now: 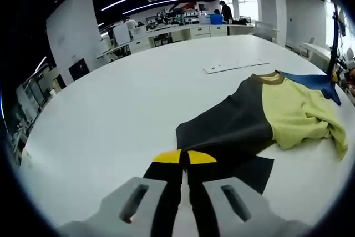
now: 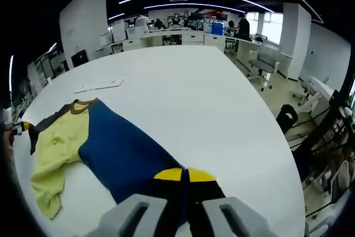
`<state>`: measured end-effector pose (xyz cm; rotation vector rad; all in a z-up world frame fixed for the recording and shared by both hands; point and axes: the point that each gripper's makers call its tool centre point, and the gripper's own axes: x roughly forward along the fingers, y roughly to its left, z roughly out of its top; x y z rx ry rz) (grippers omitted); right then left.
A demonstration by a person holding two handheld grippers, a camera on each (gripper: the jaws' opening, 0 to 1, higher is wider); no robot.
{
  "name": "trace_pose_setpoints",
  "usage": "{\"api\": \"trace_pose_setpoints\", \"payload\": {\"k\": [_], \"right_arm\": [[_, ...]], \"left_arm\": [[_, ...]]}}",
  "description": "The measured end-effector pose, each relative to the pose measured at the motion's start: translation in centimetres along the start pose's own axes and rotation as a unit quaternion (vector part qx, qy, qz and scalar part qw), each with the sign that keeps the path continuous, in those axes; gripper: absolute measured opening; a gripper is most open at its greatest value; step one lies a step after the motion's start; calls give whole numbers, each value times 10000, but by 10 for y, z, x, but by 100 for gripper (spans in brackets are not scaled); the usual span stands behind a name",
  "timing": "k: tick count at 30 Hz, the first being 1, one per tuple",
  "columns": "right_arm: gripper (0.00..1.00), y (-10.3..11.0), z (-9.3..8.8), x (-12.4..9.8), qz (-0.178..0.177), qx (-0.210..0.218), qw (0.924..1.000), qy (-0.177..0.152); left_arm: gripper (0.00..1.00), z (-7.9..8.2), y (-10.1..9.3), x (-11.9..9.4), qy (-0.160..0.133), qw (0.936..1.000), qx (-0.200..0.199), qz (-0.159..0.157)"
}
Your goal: Fold the garment on the visible template until the final outline fits inside the template.
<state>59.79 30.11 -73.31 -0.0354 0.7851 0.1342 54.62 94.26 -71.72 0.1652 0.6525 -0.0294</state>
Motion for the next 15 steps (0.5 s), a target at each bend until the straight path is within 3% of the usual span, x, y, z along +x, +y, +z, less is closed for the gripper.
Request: {"api": "trace_pose_setpoints", "payload": {"k": [3,5,7,10,15], "right_arm": [[0,2,0,0,28,22,10000,-14],[2,4,5,-3,30,98,9998,-190],[11,8,6,-6,89,106,9997,-201],[29,15,9,-10,141,49,9995,-263],[50,40,12,-20,506,0,9982,-314]], "left_arm": [[1,6,-2,-4,-207,9997,-157,-44],[9,8,-3,-8,-269,9996,-103,-27],[23,14,-5,-12,-407,9991,-92,-30],[35,20,-10,-18,-535,9984,-172,-97],[57,28,-22,-30,-770,9964,-251,-247]]}}
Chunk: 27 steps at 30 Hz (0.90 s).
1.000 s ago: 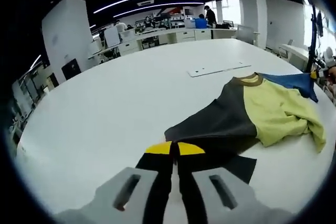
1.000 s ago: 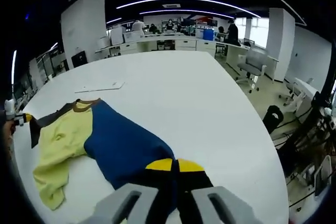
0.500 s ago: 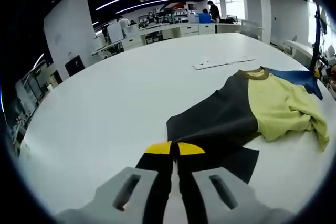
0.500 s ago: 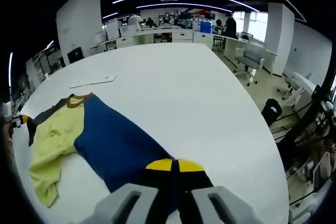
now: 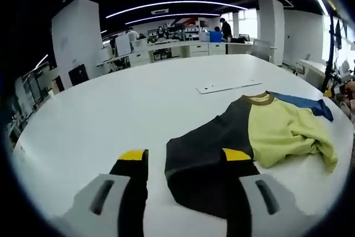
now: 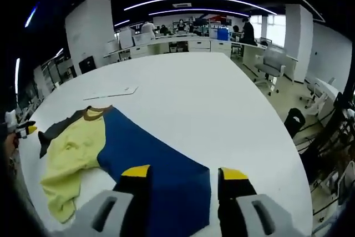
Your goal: Fold the garment on the visible template until the final outline fits inside the template.
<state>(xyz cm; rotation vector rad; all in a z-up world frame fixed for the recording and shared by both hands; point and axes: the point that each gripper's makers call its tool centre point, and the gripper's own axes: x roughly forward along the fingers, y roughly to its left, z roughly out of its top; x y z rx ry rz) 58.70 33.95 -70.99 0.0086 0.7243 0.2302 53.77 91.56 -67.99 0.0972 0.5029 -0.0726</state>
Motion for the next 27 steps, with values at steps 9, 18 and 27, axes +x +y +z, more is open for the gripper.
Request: {"api": "trace_pose_setpoints", "payload": {"k": [9,18,27], "right_arm": [[71,59,-4,-12,709,-417,9966,66],[78,130,-7,-20,1538,-779,9849,130],[77,202,-14,-28,2362,-1261,9633,189]], "left_arm": [[81,12,-28,-23,-304,9989,41,-349],[99,15,-56,-47,-379,9965,247,-707],[99,4,-84,-68,-343,9937,197,-1050]]}}
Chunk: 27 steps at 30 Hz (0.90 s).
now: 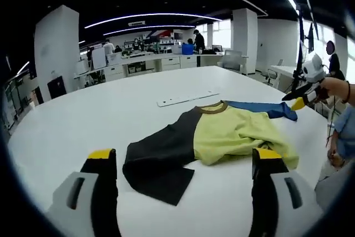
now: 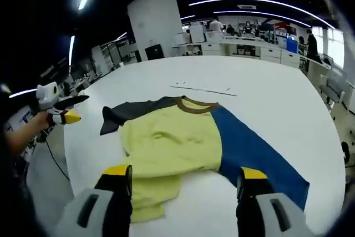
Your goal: Fold the garment on the visible template until the final outline fits inside the template.
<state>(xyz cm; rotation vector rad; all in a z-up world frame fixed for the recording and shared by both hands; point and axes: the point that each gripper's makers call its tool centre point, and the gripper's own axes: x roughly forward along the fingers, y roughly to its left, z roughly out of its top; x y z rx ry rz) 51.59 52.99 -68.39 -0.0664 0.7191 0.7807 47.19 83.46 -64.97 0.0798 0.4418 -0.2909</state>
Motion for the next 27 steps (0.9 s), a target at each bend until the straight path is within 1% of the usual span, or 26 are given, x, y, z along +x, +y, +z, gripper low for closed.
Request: {"api": "trace_pose_setpoints", "payload": {"k": [1,8,10,11,12,15,17,18,21,23,24,25,27], "right_arm": [[76,3,0,1,35,-23,10000,7],[71,47,4,22,499,-491,9975,86],[68,61,3,30,597,-642,9961,123],[65,71,1,34,725,-783,9941,186],[61,78,-1,37,805,-854,9928,229],[53,92,-4,47,828,-980,9913,298],[50,101,-5,52,847,-1076,9901,323],[48,107,-7,55,902,-1188,9883,330],[42,114,-12,64,938,-1295,9865,359],[42,114,-16,71,940,-1269,9866,405],[42,112,-24,77,926,-1218,9868,539],[42,108,-29,80,835,-1207,9872,628],[42,96,-35,86,528,-1409,9859,730]], "left_arm": [[99,-1,-1,-1,0,10000,-2,-11],[99,-8,-20,-9,58,9998,130,-142],[99,-9,-24,-10,59,9997,157,-183],[99,-10,-26,-11,64,9997,162,-194],[99,-11,-28,-12,65,9996,172,-215],[99,-13,-35,-14,47,9994,233,-258],[98,-16,-39,-15,67,9992,272,-277],[97,-17,-41,-15,60,9991,299,-297],[96,-18,-46,-16,84,9987,360,-344],[95,-19,-49,-16,120,9985,377,-382],[95,-19,-52,-17,93,9982,404,-425],[95,-18,-53,-18,88,9982,410,-429],[95,-17,-56,-18,67,9979,447,-458]]}}
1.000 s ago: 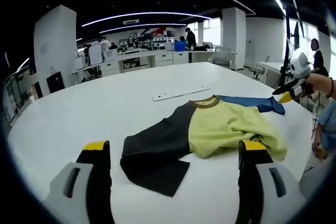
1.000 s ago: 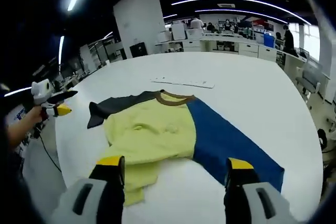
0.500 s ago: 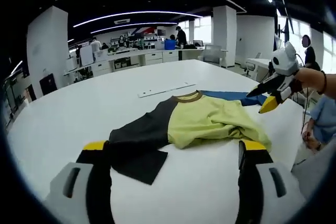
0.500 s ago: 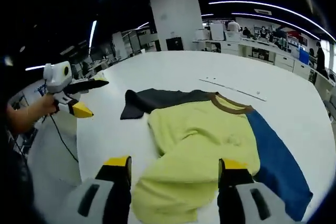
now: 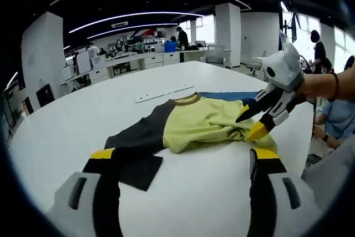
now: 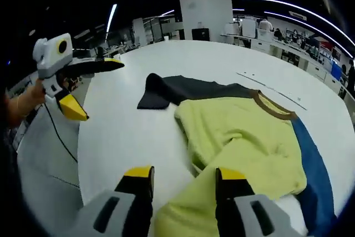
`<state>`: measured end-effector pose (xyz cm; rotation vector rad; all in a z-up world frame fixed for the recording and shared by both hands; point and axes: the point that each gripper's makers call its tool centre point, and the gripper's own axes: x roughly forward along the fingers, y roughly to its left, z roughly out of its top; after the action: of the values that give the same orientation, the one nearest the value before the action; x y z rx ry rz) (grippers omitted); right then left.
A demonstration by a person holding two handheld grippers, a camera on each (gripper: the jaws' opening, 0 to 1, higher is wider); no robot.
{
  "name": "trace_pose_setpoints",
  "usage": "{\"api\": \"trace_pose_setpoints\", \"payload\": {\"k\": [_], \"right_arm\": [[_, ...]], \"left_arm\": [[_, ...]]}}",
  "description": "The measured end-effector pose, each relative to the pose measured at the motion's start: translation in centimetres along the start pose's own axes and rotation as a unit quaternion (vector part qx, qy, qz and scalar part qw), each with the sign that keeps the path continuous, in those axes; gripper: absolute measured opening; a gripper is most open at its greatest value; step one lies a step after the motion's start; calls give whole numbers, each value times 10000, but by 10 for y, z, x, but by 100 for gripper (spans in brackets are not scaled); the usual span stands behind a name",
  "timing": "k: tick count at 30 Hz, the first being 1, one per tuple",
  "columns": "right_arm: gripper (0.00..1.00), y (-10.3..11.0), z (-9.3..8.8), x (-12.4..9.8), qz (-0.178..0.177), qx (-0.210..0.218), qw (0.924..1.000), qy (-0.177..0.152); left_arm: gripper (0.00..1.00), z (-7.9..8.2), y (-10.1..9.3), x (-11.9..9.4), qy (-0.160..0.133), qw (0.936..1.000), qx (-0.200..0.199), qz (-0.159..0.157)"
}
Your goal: Fold the garment on the visible template until the final outline fits inside the template.
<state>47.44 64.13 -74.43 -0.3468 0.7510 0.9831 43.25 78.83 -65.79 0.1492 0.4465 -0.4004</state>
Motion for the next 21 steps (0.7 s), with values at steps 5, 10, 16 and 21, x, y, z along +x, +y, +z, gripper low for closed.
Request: {"api": "trace_pose_setpoints", "payload": {"k": [5,10,16,21], "right_arm": [[41,-10,-7,11,-174,80,9998,21],[35,-20,-13,18,-366,34,9993,61],[30,-23,-17,21,-509,-240,9983,123],[28,-25,-17,21,-613,-364,9973,164]], "left_arm": [[94,0,-5,-1,-1,10000,27,-57],[93,-5,-11,-1,66,9999,69,-102],[91,-9,-13,-1,209,9996,128,-118],[90,-8,-12,-3,193,9997,124,-83]]}}
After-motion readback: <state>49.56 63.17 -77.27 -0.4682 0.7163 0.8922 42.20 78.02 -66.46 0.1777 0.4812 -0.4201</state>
